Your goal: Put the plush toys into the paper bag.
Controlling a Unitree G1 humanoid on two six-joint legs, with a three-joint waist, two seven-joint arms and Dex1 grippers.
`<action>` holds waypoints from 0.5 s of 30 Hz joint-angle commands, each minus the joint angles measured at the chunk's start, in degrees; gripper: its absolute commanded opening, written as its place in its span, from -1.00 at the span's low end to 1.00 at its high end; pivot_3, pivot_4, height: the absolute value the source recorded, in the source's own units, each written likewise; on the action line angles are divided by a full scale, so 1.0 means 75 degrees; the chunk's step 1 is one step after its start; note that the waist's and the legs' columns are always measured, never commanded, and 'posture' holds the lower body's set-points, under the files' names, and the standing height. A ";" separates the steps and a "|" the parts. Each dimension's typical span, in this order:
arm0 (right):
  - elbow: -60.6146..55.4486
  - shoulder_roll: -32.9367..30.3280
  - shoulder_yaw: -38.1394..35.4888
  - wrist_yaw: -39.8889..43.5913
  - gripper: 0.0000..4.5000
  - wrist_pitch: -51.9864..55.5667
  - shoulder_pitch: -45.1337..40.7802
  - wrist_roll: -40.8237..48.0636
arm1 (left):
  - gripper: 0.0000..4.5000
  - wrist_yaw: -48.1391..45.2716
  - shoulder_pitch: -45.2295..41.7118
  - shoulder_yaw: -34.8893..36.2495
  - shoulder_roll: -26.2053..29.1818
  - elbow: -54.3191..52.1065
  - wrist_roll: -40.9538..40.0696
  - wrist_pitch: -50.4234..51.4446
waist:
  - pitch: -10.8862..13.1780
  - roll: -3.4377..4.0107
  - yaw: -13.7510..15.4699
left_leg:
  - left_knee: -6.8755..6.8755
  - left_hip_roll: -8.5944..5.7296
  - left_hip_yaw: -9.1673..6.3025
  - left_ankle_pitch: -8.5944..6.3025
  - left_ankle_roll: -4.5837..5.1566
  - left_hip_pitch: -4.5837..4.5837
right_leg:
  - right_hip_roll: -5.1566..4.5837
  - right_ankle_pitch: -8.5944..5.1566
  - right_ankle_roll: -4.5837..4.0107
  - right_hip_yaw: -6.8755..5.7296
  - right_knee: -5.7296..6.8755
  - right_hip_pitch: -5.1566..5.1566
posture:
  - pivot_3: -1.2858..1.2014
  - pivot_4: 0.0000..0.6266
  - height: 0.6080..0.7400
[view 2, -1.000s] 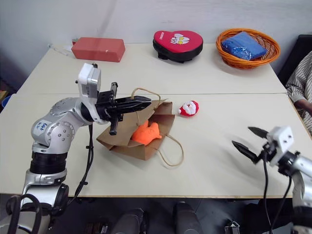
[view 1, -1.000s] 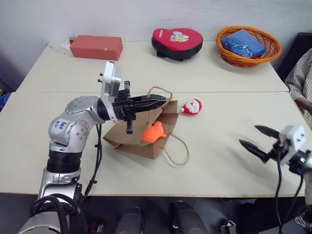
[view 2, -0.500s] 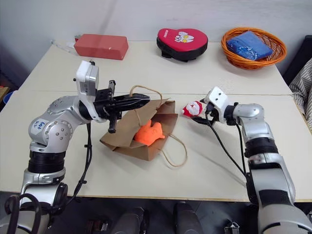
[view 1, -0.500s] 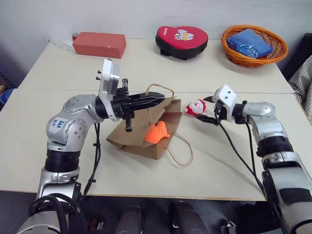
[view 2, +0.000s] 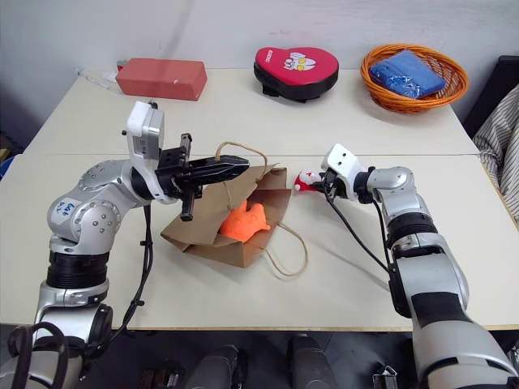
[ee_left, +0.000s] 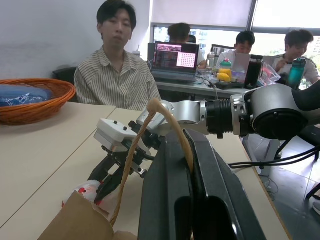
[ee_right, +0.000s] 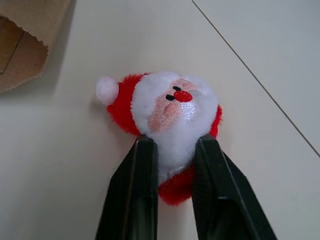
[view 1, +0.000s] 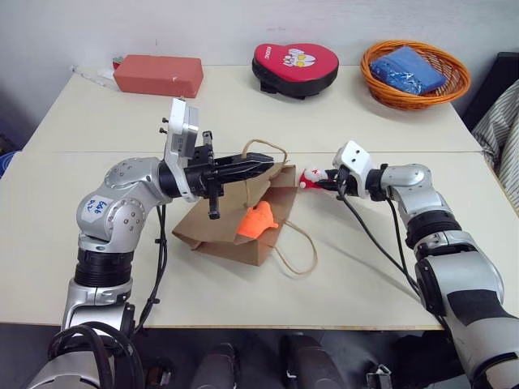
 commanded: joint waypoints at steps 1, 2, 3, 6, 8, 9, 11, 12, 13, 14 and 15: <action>-0.0705 -0.0431 -0.0477 0.0487 -0.88 -0.0322 0.0121 0.0506 | -1.00 -0.0026 -0.0027 0.0123 0.0099 -0.0168 -0.0072 -0.0041 | 0.0000 0.0000 0.0000 | 0.0000 0.0000 -0.0001 0.0000 0.0000 0.0000 | 0.0000 0.0000 0.0000 -0.0001 0.0000 0.0000 | 0.03 -0.52 1.00; -0.1075 -0.0581 -0.0595 0.0872 -0.88 -0.0333 0.0257 0.0744 | -1.00 -0.0025 -0.0015 0.0133 0.0109 -0.0186 -0.0081 -0.0034 | 0.0000 0.0000 0.0010 | 0.0000 0.0000 -0.0001 0.0000 0.0000 0.0000 | 0.0000 0.0000 0.0000 -0.0001 0.0000 0.0000 | 0.03 -0.52 1.00; -0.1602 -0.0754 -0.0703 0.1362 -0.88 -0.0278 0.0469 0.1037 | -1.00 -0.0027 0.0007 0.0143 0.0121 -0.0205 -0.0091 -0.0027 | 0.0000 0.0000 0.0030 | -0.0001 0.0000 -0.0002 0.0000 0.0000 -0.0001 | 0.0000 0.0000 0.0000 -0.0003 -0.0002 0.0000 | 0.03 -0.52 1.00; -0.3592 -0.1161 -0.0861 0.2497 -0.88 0.0611 0.1337 0.1951 | -1.00 -0.0052 0.0067 0.0170 0.0165 -0.0243 -0.0118 -0.0009 | 0.0000 0.0000 0.0074 | 0.0001 0.0000 -0.0003 0.0000 0.0000 -0.0002 | -0.0001 0.0000 0.0000 -0.0003 -0.0009 0.0000 | 0.03 -0.52 1.00; -0.4888 -0.1241 -0.0742 0.2651 -0.88 0.1293 0.1978 0.2279 | -1.00 -0.0049 0.0091 0.0165 0.0165 -0.0253 -0.0127 -0.0013 | 0.0000 0.0000 0.0101 | -0.0001 0.0002 -0.0004 0.0000 0.0000 -0.0002 | 0.0000 0.0000 0.0000 -0.0004 -0.0007 0.0002 | 0.03 -0.52 1.00; -0.5495 -0.1229 -0.0626 0.2584 -0.88 0.1664 0.2284 0.2356 | -1.00 -0.0033 0.0100 0.0149 0.0147 -0.0263 -0.0125 -0.0021 | 0.0000 0.0000 0.0103 | -0.0002 0.0004 -0.0004 -0.0001 -0.0001 -0.0001 | 0.0001 0.0000 0.0000 -0.0004 -0.0005 0.0002 | 0.03 -0.52 1.00; -0.6556 -0.1048 -0.0307 0.2366 -0.88 0.2398 0.2766 0.2452 | -1.00 -0.0001 0.0086 0.0110 0.0080 -0.0251 -0.0121 -0.0042 | 0.0000 0.0000 0.0101 | 0.0002 0.0006 -0.0001 -0.0002 -0.0003 0.0002 | 0.0003 0.0000 0.0000 -0.0002 0.0001 0.0000 | 0.03 -0.52 1.00; -0.6899 -0.0854 -0.0114 0.2148 -0.88 0.2580 0.2901 0.2357 | -1.00 0.0003 0.0070 0.0093 0.0044 -0.0239 -0.0123 -0.0048 | 0.0000 0.0000 0.0102 | 0.0003 0.0006 0.0000 -0.0002 -0.0003 0.0003 | 0.0003 0.0000 0.0000 0.0000 0.0000 -0.0002 | 0.03 -0.52 1.00; -0.7112 -0.0678 0.0036 0.1933 -0.88 0.2671 0.2968 0.2235 | -1.00 0.0006 0.0060 0.0087 0.0014 -0.0234 -0.0129 -0.0052 | 0.0000 0.0000 0.0101 | 0.0008 0.0006 0.0000 -0.0002 -0.0003 0.0005 | 0.0003 0.0000 0.0000 0.0001 -0.0001 -0.0002 | 0.03 -0.52 1.00; -0.7191 -0.0434 0.0184 0.1638 -0.88 0.2778 0.2948 0.2084 | -1.00 0.0001 0.0045 0.0077 -0.0012 -0.0218 -0.0125 -0.0056 | 0.0000 0.0000 0.0105 | 0.0013 0.0006 0.0000 -0.0002 -0.0003 0.0006 | 0.0003 0.0000 0.0000 0.0002 0.0001 -0.0003 | 0.03 -0.52 1.00; -0.7171 -0.0167 0.0289 0.1296 -0.88 0.2797 0.2878 0.1922 | -1.00 -0.0020 0.0034 0.0061 -0.0029 -0.0207 -0.0106 -0.0064 | 0.0000 0.0000 0.0115 | 0.0022 0.0004 0.0001 -0.0001 -0.0003 0.0006 | 0.0003 0.0000 0.0000 0.0004 0.0012 -0.0005 | 0.03 -0.52 1.00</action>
